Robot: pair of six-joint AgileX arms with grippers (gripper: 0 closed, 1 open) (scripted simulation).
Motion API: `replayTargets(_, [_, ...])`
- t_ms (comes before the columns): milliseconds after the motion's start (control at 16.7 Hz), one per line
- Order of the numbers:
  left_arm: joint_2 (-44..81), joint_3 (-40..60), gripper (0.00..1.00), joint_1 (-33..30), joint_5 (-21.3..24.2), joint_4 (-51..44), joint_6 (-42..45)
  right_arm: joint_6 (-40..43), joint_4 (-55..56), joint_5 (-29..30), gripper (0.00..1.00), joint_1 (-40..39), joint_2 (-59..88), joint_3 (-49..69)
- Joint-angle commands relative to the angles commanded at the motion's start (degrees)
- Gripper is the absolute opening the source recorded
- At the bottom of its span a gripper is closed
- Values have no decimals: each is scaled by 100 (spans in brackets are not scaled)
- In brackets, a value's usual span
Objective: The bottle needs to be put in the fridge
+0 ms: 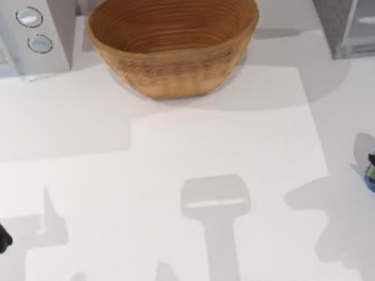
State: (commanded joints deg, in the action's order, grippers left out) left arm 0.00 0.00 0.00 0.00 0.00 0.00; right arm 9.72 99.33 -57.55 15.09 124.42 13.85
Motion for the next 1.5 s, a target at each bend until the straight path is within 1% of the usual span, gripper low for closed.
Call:
replayTargets(240, [0,0,100,0,0,0,0,4,-13,-12,1,8,-7,1])
replayTargets(420, [0,0,100,0,0,0,0,266,-391,-326,1,160,-173,112])
replayTargets(720, [0,0,100,0,0,0,0,908,-1948,-791,1,940,-841,448])
replayTargets(960, [0,0,100,0,0,0,0,1351,-3900,-1372,1,1190,-1266,687])
replayTargets(1140, [0,0,100,0,0,0,0,1765,-5125,-1746,1,1615,-1720,858])
replayTargets(1320, [0,0,100,0,0,0,0,2228,-5811,-2034,1,2072,-2256,1099])
replayTargets(1500, [0,0,100,0,0,0,0,2405,-5967,-2141,1,2235,-2437,1262])
